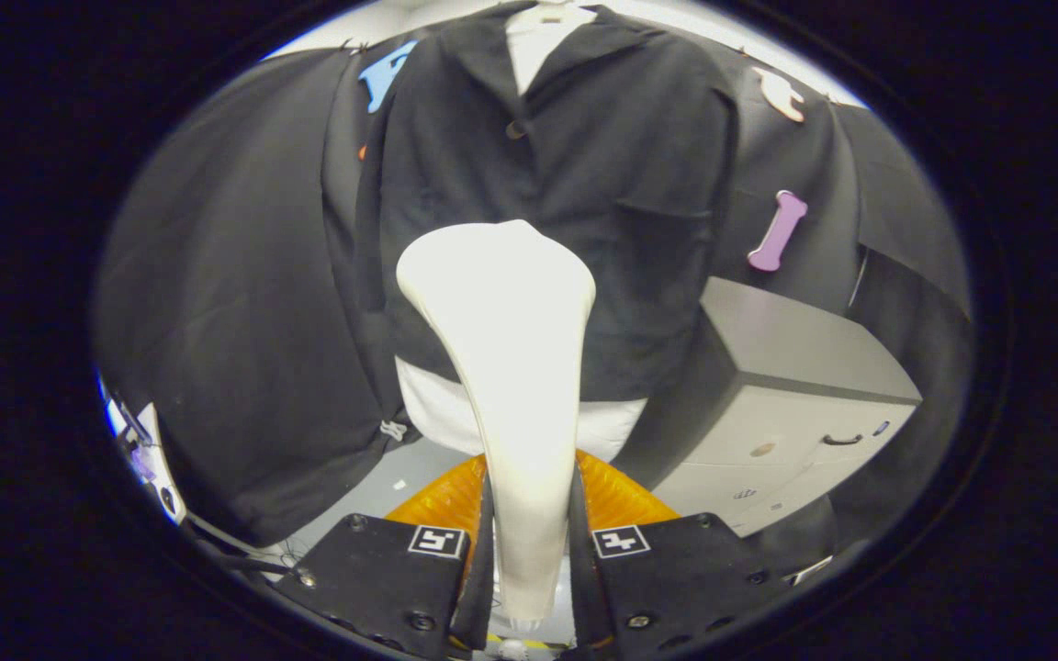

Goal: Iron the clothes twice with a garment steamer, once on the left side and once on the right side.

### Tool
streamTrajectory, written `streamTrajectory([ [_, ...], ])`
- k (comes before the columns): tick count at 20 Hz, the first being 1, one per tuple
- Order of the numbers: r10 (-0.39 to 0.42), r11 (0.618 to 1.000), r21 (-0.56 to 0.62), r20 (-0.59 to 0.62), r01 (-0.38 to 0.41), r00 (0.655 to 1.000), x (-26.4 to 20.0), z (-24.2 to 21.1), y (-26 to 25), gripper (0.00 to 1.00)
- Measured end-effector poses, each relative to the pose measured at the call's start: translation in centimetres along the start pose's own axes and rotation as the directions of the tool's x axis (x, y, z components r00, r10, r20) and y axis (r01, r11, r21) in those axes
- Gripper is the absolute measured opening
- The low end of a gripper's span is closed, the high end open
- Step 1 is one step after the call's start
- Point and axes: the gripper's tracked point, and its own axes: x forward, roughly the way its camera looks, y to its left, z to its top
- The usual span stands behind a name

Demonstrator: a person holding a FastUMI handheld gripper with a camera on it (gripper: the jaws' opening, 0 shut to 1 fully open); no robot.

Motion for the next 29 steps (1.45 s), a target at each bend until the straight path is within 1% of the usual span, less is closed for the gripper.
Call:
streamTrajectory([
  [4, -0.027, 0.996, 0.084, 0.058, 0.022, 0.998, -5.2, -0.6, -8.1, 0.37],
  [8, -0.100, 0.984, 0.157, 0.065, 0.089, 0.993, -9.8, -3.4, -16.5, 0.37],
  [10, -0.135, 0.974, 0.189, 0.050, 0.124, 0.990, -11.7, -5.7, -20.4, 0.37],
  [14, -0.180, 0.952, 0.250, -0.016, 0.178, 0.984, -15.1, -12.6, -27.5, 0.37],
  [17, -0.182, 0.938, 0.293, -0.046, 0.187, 0.982, -17.7, -16.7, -30.5, 0.37],
  [19, -0.173, 0.938, 0.298, -0.036, 0.175, 0.984, -19.4, -18.1, -32.1, 0.37],
  [24, -0.132, 0.951, 0.283, 0.016, 0.122, 0.991, -22.1, -19.2, -34.1, 0.37],
  [29, -0.121, 0.957, 0.272, 0.059, 0.100, 0.991, -22.4, -20.0, -34.1, 0.37],
])
